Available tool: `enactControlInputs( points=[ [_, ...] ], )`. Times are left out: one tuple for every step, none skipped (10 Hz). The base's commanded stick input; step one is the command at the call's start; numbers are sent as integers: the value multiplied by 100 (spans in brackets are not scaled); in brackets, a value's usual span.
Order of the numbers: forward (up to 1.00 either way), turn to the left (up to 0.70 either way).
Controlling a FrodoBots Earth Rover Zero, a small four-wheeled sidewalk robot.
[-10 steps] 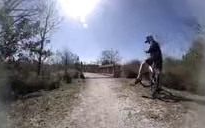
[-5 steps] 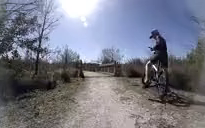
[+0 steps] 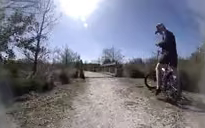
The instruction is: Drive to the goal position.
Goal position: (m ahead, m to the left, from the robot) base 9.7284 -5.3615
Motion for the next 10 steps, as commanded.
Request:
enactControlInputs(
  points=[
    [50,0],
    [50,0],
    [50,0],
    [50,0],
    [50,0],
    [50,0],
    [50,0],
    [50,0],
    [50,0],
    [50,0]
  ],
)
